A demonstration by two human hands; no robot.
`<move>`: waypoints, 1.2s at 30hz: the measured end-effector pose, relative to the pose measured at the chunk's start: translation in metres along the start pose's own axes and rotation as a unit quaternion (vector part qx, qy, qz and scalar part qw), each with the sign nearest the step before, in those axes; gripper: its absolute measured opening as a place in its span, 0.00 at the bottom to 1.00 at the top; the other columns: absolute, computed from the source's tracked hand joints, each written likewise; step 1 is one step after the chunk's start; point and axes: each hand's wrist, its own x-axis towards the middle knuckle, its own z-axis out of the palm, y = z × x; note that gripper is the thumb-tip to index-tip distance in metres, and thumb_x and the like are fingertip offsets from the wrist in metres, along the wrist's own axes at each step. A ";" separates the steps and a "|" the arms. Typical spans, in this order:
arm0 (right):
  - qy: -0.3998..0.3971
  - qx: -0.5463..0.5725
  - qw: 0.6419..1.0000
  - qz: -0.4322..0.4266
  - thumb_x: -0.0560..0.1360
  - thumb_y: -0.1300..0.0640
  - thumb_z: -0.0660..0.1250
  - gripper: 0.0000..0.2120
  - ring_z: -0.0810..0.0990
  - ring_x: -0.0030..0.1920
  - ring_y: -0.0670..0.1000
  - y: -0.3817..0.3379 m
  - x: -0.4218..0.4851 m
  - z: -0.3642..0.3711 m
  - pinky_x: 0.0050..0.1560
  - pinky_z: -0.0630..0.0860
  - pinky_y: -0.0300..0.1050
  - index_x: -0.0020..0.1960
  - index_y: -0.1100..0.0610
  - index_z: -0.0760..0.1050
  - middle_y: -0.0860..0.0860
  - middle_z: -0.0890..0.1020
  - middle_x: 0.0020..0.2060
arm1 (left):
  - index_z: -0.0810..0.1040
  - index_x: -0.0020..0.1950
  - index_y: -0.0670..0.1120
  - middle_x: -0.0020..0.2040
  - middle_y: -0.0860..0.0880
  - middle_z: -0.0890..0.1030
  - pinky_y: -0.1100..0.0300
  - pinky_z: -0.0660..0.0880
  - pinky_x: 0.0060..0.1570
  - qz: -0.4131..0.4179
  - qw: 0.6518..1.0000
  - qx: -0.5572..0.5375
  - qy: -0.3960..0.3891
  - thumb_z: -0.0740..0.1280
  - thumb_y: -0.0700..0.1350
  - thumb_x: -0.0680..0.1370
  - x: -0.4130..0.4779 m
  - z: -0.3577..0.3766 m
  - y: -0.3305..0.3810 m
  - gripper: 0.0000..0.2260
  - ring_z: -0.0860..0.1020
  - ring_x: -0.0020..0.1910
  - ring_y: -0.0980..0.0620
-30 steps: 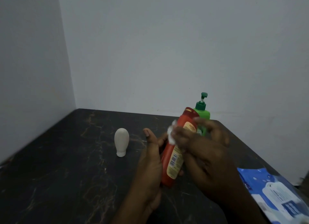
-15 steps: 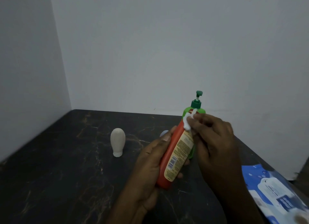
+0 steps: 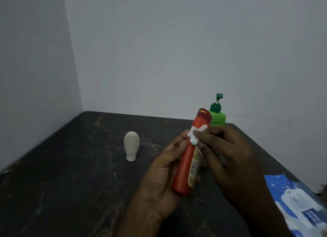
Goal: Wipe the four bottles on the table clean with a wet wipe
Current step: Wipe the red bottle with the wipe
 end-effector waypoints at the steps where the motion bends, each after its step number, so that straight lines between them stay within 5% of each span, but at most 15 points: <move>1: -0.017 0.020 1.000 -0.007 0.78 0.50 0.62 0.15 0.76 0.53 0.41 -0.003 0.000 0.000 0.56 0.72 0.28 0.60 0.54 0.82 0.46 0.77 0.53 | 0.85 0.58 0.51 0.58 0.43 0.85 0.43 0.74 0.58 0.000 1.000 -0.015 0.002 0.69 0.46 0.72 0.000 0.000 0.001 0.15 0.83 0.52 0.42; 7: -0.239 0.075 0.965 -0.077 0.76 0.40 0.63 0.14 0.76 0.55 0.36 -0.020 -0.003 -0.006 0.53 0.74 0.26 0.58 0.40 0.79 0.34 0.75 0.52 | 0.81 0.65 0.48 0.63 0.37 0.81 0.38 0.77 0.60 -0.003 0.993 -0.116 -0.017 0.85 0.43 0.58 0.006 -0.010 0.004 0.36 0.81 0.60 0.35; 9: -0.189 0.059 0.978 -0.066 0.77 0.42 0.63 0.13 0.76 0.53 0.36 -0.017 -0.003 -0.004 0.51 0.72 0.23 0.57 0.42 0.81 0.35 0.75 0.51 | 0.81 0.66 0.47 0.61 0.38 0.82 0.41 0.82 0.51 -0.001 0.993 -0.120 -0.013 0.80 0.43 0.65 0.006 -0.008 0.004 0.29 0.83 0.56 0.36; 14: -0.040 0.008 0.999 0.003 0.79 0.48 0.61 0.15 0.73 0.51 0.33 -0.011 -0.002 0.006 0.53 0.67 0.20 0.60 0.52 0.81 0.43 0.75 0.50 | 0.81 0.64 0.49 0.58 0.43 0.85 0.42 0.75 0.62 0.025 0.997 -0.066 0.008 0.70 0.45 0.69 0.002 -0.002 0.001 0.23 0.83 0.57 0.41; 20: -0.259 0.088 0.961 -0.045 0.75 0.40 0.63 0.14 0.77 0.53 0.37 -0.024 -0.004 -0.005 0.49 0.75 0.27 0.58 0.40 0.79 0.34 0.76 0.49 | 0.81 0.65 0.49 0.64 0.38 0.80 0.33 0.69 0.67 0.013 0.994 -0.107 -0.005 0.84 0.45 0.59 0.007 -0.011 0.003 0.34 0.79 0.63 0.35; 27: -0.026 0.021 0.999 0.005 0.79 0.48 0.62 0.14 0.75 0.51 0.36 -0.008 -0.002 0.004 0.50 0.71 0.23 0.61 0.50 0.79 0.42 0.75 0.50 | 0.79 0.67 0.49 0.61 0.44 0.84 0.44 0.75 0.60 0.027 0.998 -0.054 -0.011 0.69 0.45 0.72 0.000 0.000 0.002 0.22 0.83 0.58 0.43; 31: -0.138 0.074 0.987 -0.034 0.77 0.46 0.64 0.11 0.77 0.51 0.37 -0.015 -0.003 -0.007 0.51 0.73 0.27 0.56 0.45 0.82 0.37 0.76 0.49 | 0.80 0.66 0.47 0.60 0.41 0.84 0.38 0.69 0.69 0.018 0.997 -0.074 -0.006 0.67 0.42 0.73 0.001 -0.002 0.003 0.21 0.81 0.61 0.39; 33: -0.179 0.080 0.980 -0.043 0.77 0.45 0.64 0.12 0.77 0.52 0.37 -0.015 -0.003 -0.011 0.51 0.74 0.27 0.56 0.43 0.82 0.36 0.77 0.49 | 0.84 0.60 0.47 0.58 0.40 0.84 0.39 0.74 0.64 0.019 0.997 -0.077 -0.021 0.67 0.43 0.73 0.001 -0.002 0.002 0.17 0.83 0.57 0.40; 36: -0.077 0.052 0.995 -0.022 0.78 0.48 0.65 0.13 0.76 0.51 0.37 -0.012 -0.002 -0.010 0.50 0.72 0.24 0.59 0.49 0.82 0.40 0.76 0.50 | 0.88 0.49 0.49 0.52 0.43 0.87 0.49 0.82 0.46 0.027 0.999 -0.023 -0.020 0.67 0.46 0.71 -0.002 -0.003 0.000 0.12 0.86 0.45 0.45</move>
